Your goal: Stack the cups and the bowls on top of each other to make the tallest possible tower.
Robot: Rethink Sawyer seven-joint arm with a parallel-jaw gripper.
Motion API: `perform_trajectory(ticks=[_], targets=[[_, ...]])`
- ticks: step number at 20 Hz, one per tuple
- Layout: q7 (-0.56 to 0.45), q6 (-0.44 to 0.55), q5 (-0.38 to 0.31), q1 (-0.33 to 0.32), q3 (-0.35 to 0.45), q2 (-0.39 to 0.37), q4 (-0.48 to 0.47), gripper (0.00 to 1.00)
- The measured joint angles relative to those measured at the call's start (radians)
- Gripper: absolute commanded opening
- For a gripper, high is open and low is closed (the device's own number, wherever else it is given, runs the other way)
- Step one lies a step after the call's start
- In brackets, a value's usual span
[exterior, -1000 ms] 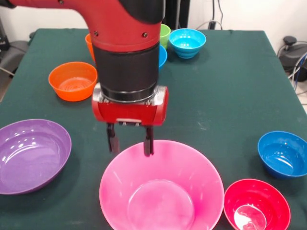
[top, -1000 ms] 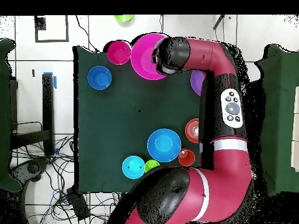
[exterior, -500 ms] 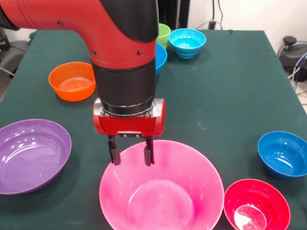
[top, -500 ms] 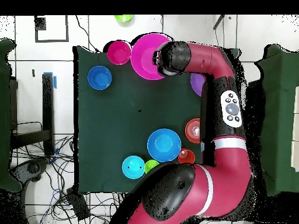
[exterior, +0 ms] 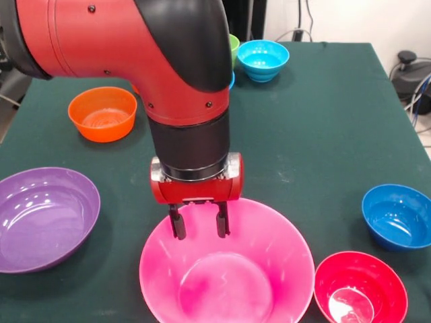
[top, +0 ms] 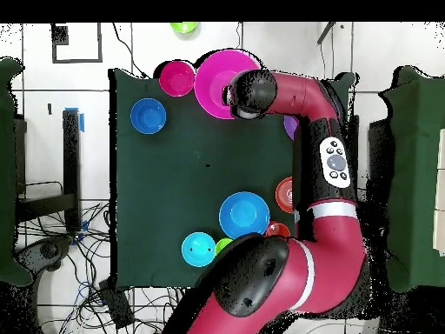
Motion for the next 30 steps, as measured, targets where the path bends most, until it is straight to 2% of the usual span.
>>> perform_trajectory(ticks=[16,20,26,30], targets=[[-0.009,-0.018,-0.007,0.000,0.001,0.009,0.020,1.00],[-0.009,-0.101,-0.030,0.004,-0.009,-0.019,0.086,1.00],[-0.008,-0.345,-0.078,0.048,-0.062,-0.088,0.243,1.00],[-0.008,-0.443,-0.079,0.074,-0.085,-0.093,0.292,1.00]])
